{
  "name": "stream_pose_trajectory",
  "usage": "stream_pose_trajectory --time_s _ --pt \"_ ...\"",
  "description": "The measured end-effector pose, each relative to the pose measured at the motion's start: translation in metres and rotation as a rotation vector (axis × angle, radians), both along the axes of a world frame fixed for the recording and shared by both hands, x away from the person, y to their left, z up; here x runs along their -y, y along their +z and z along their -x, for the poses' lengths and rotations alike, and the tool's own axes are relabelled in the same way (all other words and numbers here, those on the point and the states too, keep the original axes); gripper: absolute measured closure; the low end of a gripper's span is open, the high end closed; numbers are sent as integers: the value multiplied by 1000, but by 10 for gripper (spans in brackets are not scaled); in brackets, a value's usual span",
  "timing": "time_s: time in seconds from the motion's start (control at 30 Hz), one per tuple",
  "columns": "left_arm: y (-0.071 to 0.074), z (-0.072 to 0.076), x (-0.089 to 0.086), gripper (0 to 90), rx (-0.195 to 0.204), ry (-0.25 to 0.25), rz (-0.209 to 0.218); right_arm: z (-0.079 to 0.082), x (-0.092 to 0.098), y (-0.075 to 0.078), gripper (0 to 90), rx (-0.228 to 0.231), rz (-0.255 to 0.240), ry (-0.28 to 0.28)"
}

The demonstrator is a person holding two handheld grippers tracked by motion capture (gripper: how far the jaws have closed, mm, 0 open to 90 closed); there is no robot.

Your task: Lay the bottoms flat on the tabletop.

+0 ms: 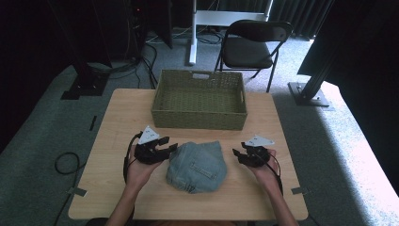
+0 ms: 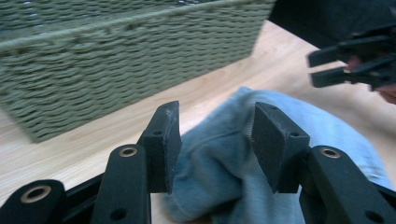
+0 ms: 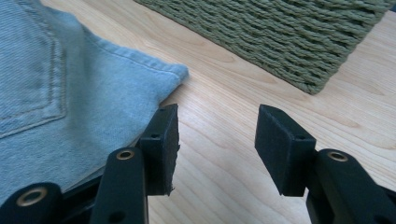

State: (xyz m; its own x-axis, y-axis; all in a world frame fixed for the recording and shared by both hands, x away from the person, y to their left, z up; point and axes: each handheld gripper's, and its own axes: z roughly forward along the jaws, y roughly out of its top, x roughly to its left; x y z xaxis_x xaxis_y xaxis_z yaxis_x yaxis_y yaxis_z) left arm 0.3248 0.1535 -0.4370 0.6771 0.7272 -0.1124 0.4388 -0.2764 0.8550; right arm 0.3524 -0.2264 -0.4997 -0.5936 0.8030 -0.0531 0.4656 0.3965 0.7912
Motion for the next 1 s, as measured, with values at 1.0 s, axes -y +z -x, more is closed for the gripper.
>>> stream_pose_trajectory --time_s 1.0 --pt "-9 -38 65 817 9 -133 -136 0 -68 10 758 -13 -95 314"
